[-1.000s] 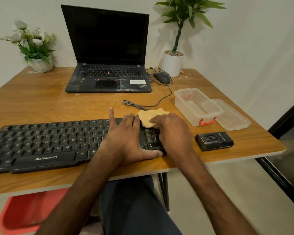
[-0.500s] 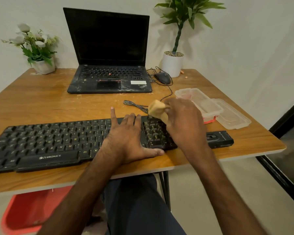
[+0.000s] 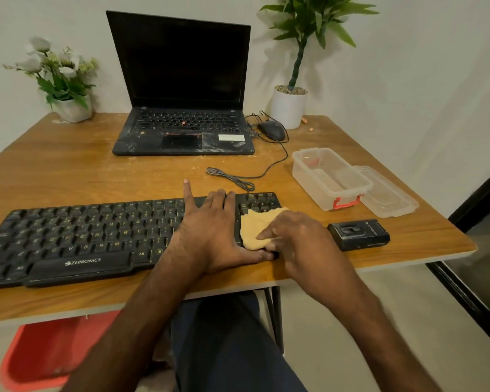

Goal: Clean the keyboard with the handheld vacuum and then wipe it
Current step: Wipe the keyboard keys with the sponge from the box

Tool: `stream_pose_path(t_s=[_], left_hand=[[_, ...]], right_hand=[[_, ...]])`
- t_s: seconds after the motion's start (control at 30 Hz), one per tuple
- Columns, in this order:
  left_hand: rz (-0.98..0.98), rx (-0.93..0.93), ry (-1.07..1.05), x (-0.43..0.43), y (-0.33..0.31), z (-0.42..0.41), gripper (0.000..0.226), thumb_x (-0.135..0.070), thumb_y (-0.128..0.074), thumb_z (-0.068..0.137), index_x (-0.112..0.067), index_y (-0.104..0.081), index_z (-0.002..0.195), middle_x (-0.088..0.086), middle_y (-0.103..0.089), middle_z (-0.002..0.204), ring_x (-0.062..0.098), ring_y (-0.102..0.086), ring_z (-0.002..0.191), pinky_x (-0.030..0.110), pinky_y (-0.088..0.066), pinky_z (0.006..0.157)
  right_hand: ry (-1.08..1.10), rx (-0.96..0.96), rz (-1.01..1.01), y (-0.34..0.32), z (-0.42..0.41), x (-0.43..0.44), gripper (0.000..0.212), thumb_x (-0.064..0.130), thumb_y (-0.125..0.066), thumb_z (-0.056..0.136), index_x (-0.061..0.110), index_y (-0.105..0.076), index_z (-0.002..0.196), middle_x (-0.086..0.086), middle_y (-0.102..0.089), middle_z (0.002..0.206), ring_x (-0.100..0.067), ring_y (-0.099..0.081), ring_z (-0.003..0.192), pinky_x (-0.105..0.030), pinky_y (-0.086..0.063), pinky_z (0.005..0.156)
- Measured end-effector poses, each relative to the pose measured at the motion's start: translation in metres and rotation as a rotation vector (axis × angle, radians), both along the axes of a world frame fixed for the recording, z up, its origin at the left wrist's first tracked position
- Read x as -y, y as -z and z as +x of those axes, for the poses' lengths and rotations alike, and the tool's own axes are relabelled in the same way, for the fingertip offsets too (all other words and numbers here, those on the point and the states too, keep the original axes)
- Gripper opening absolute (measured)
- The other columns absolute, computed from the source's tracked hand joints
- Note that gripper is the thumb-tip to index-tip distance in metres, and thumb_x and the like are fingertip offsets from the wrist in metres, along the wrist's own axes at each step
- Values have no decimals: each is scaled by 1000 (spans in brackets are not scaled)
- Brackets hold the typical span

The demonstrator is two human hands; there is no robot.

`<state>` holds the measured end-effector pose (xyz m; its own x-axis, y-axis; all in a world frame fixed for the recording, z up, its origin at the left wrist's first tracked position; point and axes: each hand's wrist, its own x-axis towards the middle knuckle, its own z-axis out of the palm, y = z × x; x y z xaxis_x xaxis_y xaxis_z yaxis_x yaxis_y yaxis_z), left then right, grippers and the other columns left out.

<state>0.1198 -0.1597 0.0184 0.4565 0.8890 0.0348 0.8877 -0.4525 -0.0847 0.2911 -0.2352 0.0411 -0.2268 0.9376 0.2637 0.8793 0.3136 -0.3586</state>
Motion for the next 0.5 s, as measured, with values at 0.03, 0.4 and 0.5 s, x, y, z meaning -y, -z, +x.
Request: stream_pose_path(t_s=[0.03, 0.4, 0.5], left_hand=[[-5, -1, 0, 0, 0, 0, 148, -104, 1, 49, -5, -7, 158, 12, -16, 165, 22, -13, 153, 70, 13, 112], [19, 12, 14, -3, 0, -1, 139, -103, -6, 55, -8, -19, 155, 10, -28, 160, 20, -21, 151, 70, 16, 112], [-15, -8, 11, -3, -2, -1, 145, -106, -4, 52, -6, -15, 157, 10, -24, 163, 19, -17, 152, 70, 18, 111]], right_hand=[[40, -45, -49, -9, 3, -4, 25, 7, -63, 91, 20, -73, 110, 3, -63, 112, -12, -54, 104, -28, -48, 89], [265, 178, 139, 10, -40, -65, 35, 8, -53, 92, 19, -57, 125, -3, -67, 110, -24, -65, 95, -35, -48, 70], [182, 158, 140, 15, -31, -64, 36, 11, -55, 92, 25, -59, 126, 0, -67, 114, -22, -64, 95, -37, -53, 75]])
